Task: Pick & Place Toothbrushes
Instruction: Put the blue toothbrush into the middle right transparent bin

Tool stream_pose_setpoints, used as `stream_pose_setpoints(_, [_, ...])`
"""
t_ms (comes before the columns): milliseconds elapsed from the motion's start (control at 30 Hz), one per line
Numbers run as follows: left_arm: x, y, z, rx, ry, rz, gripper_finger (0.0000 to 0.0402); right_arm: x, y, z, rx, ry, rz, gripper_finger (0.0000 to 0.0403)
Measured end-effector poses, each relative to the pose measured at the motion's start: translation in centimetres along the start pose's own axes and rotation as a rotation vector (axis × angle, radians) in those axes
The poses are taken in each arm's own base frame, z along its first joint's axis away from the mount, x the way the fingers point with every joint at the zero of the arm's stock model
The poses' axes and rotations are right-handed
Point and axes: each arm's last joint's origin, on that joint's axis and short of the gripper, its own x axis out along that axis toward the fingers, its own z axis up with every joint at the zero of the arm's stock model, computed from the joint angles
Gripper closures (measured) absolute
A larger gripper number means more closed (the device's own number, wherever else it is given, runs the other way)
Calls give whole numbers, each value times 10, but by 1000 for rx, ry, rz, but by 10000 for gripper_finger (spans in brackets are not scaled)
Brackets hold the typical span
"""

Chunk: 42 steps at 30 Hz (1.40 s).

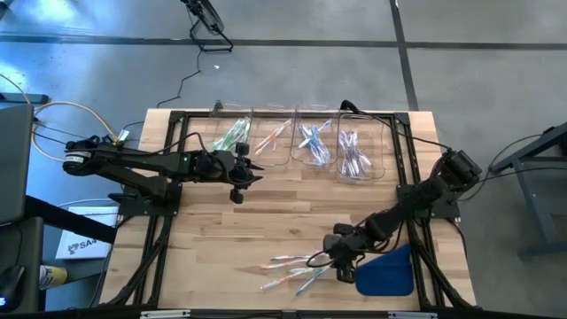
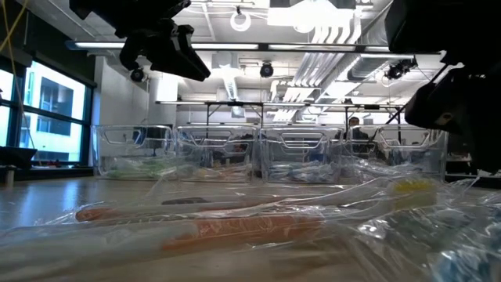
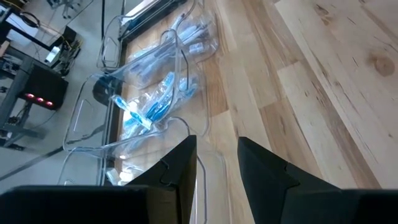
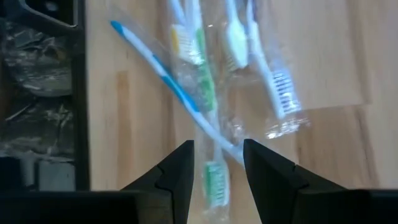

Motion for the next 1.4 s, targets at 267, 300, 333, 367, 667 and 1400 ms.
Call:
stream_pose_setpoints(267, [0, 0, 0, 0, 1, -1, 288, 0, -3, 1, -5, -39, -64, 237])
stream_pose_setpoints(300, [0, 0, 0, 0, 1, 0, 288, 0, -3, 1, -5, -39, -64, 228])
stream_pose_setpoints(333, [0, 0, 0, 0, 1, -1, 288, 0, -3, 1, -5, -39, -63, 218])
stream_pose_setpoints(367, [0, 0, 0, 0, 1, -1, 288, 0, -3, 1, -5, -38, -63, 209])
stream_pose_setpoints(667, [0, 0, 0, 0, 2, -1, 288, 0, -1, -1, -169, -31, -63, 191])
stream_pose_setpoints(1400, [0, 0, 0, 0, 2, -1, 288, 1, -3, -1, -191, -39, -90, 195])
